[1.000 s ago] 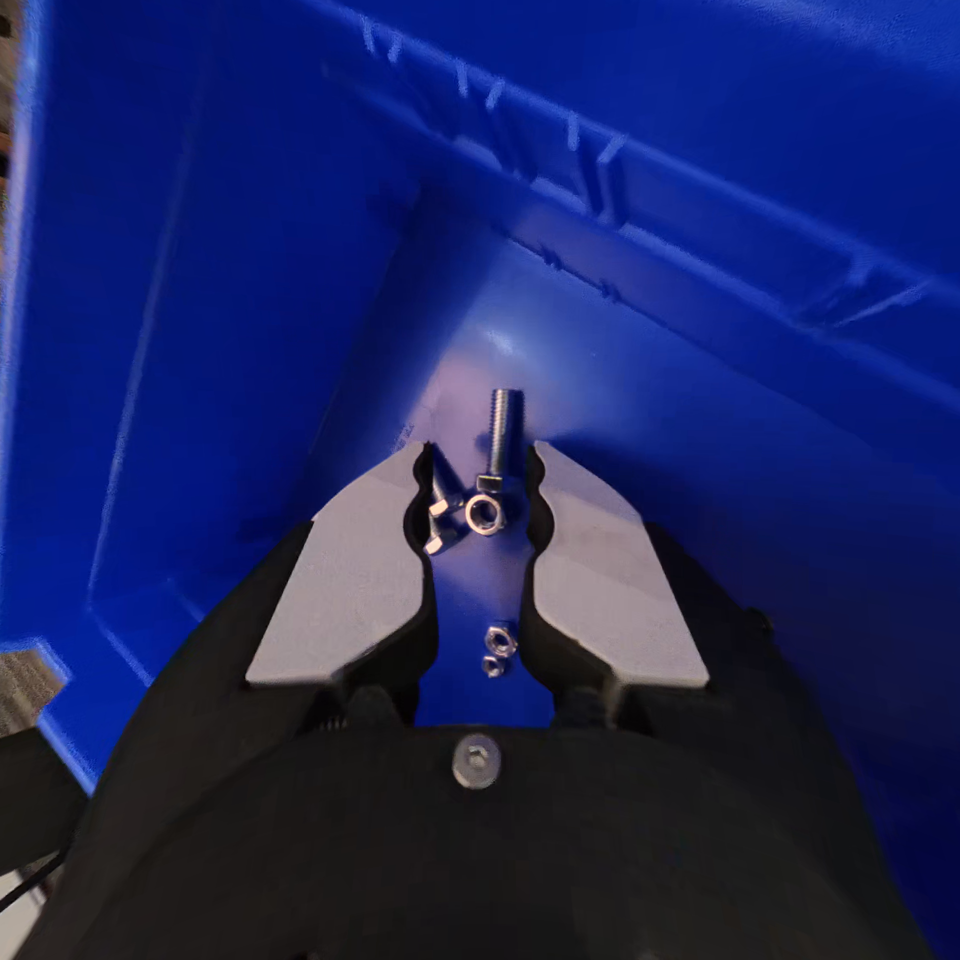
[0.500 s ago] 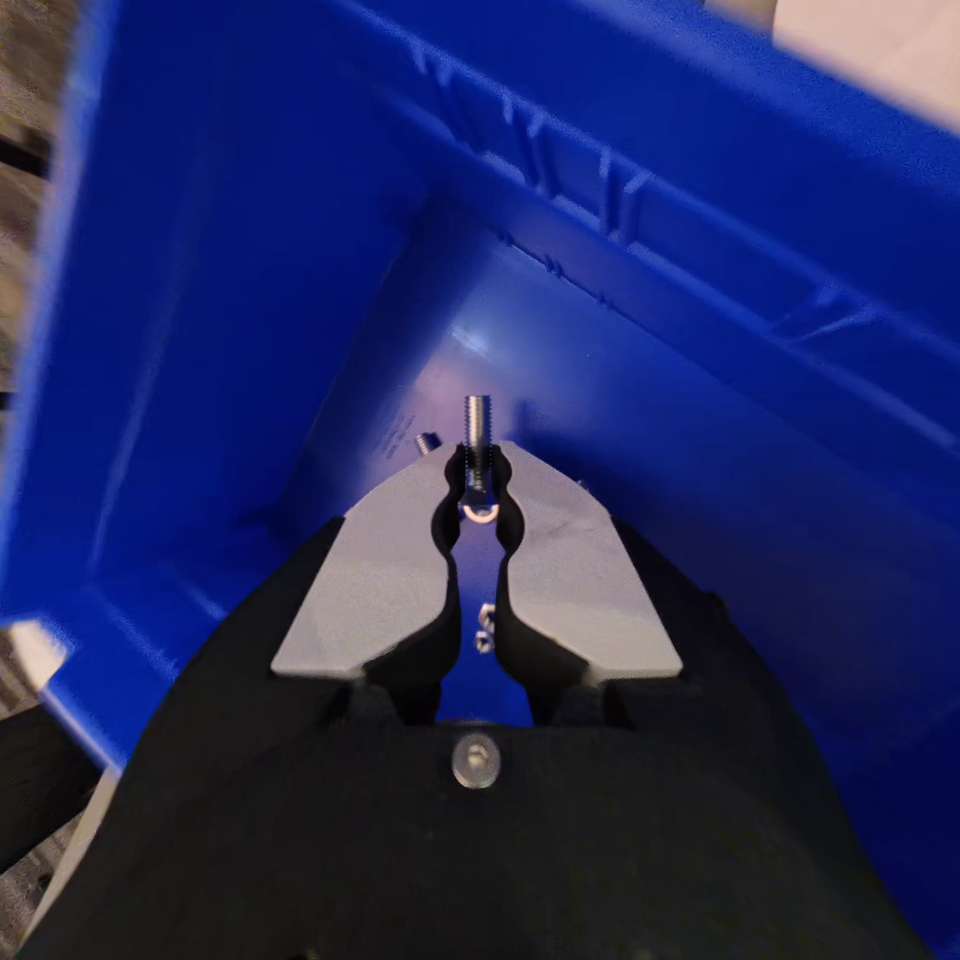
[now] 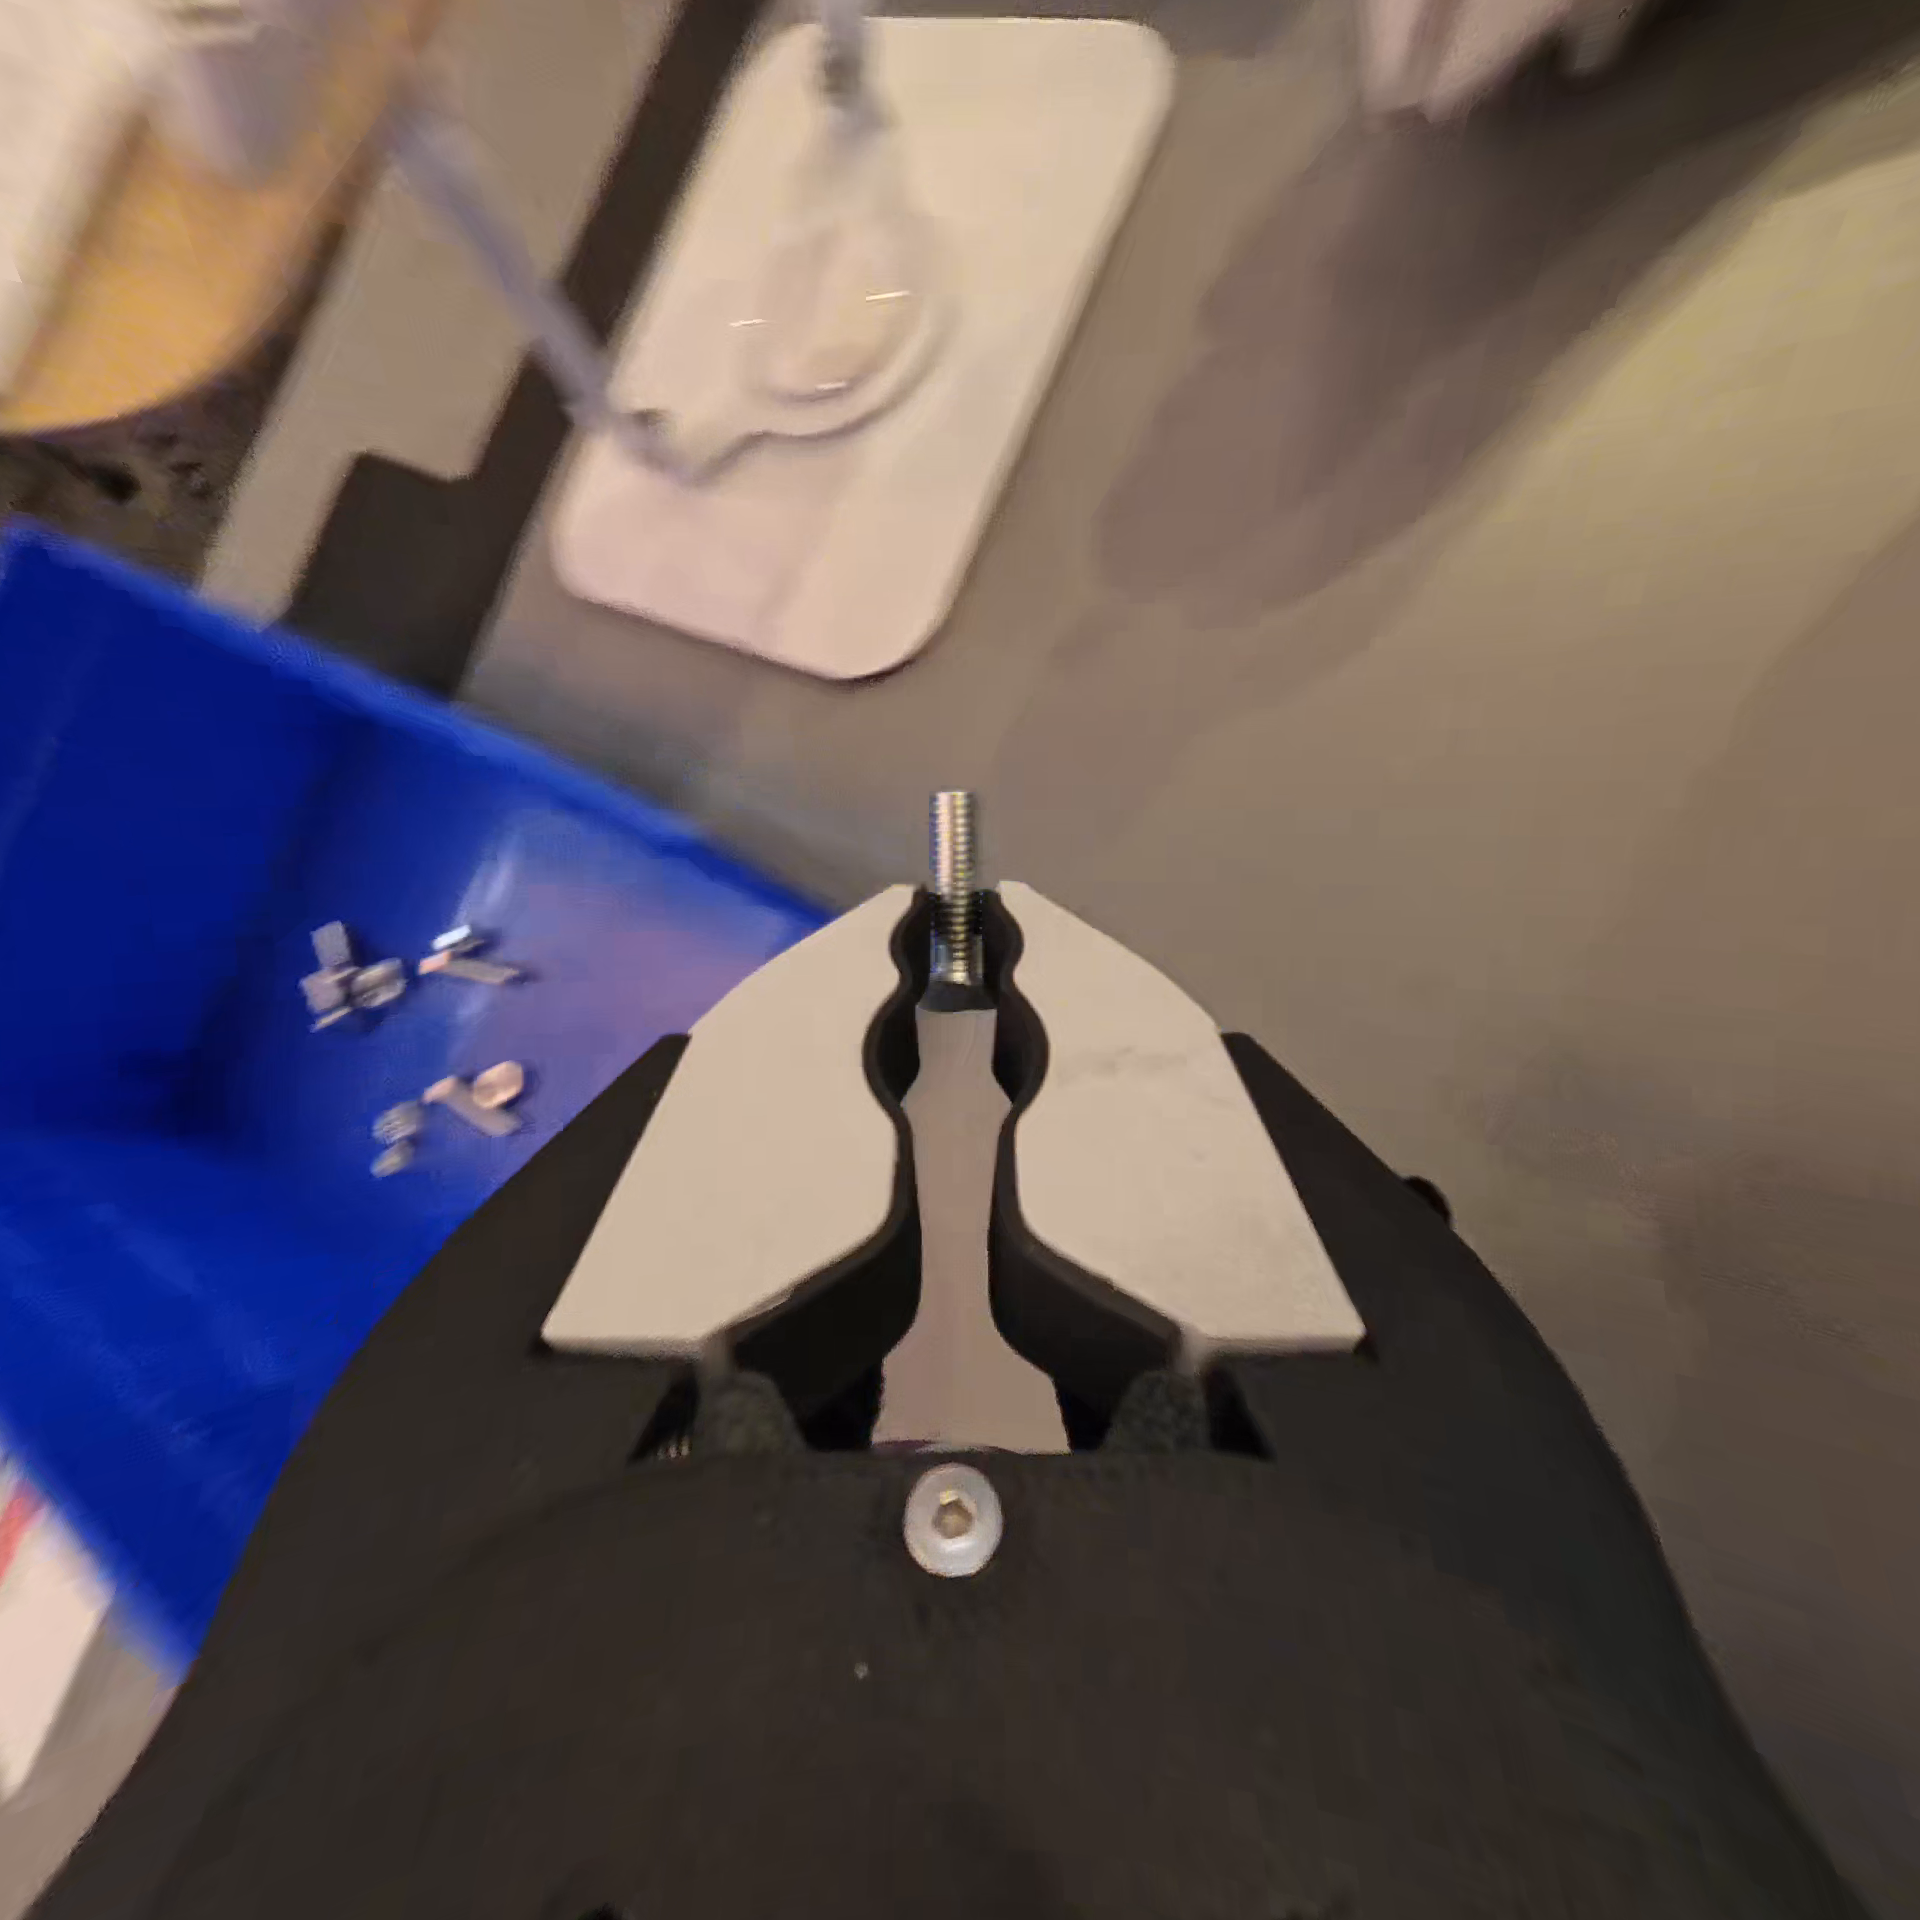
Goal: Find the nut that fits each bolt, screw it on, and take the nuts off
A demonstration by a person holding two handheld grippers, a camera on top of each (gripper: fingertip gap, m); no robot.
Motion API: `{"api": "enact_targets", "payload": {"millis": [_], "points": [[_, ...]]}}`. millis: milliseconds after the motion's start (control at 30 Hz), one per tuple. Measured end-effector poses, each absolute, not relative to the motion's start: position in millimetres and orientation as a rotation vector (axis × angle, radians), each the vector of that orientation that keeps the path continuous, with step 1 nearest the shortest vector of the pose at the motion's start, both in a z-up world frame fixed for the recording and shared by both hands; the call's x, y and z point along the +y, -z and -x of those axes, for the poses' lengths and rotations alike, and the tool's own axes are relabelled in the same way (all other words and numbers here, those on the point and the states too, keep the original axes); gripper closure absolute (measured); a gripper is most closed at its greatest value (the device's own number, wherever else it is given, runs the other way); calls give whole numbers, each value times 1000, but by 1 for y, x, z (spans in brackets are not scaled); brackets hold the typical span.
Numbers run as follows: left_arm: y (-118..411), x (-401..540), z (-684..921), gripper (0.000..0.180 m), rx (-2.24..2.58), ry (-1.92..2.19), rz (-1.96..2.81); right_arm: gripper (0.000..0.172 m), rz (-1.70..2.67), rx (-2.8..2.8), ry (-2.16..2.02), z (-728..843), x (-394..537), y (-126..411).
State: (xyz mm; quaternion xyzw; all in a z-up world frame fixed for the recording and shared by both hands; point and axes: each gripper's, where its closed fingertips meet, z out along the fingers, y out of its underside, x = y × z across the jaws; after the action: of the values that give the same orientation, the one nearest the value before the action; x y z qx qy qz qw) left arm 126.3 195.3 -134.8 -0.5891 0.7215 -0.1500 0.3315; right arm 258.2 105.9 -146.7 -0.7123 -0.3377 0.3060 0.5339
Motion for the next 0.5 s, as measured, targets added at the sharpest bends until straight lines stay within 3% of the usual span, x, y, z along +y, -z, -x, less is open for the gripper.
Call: {"api": "enact_targets", "payload": {"millis": [200,500], "points": [[201,127,-157,172,2120,335,1495,172,1698,-825,-712,-256,104,148],[230,113,-163,166,2213,473,1540,172,1690,-852,-724,-254,101,149]]}}
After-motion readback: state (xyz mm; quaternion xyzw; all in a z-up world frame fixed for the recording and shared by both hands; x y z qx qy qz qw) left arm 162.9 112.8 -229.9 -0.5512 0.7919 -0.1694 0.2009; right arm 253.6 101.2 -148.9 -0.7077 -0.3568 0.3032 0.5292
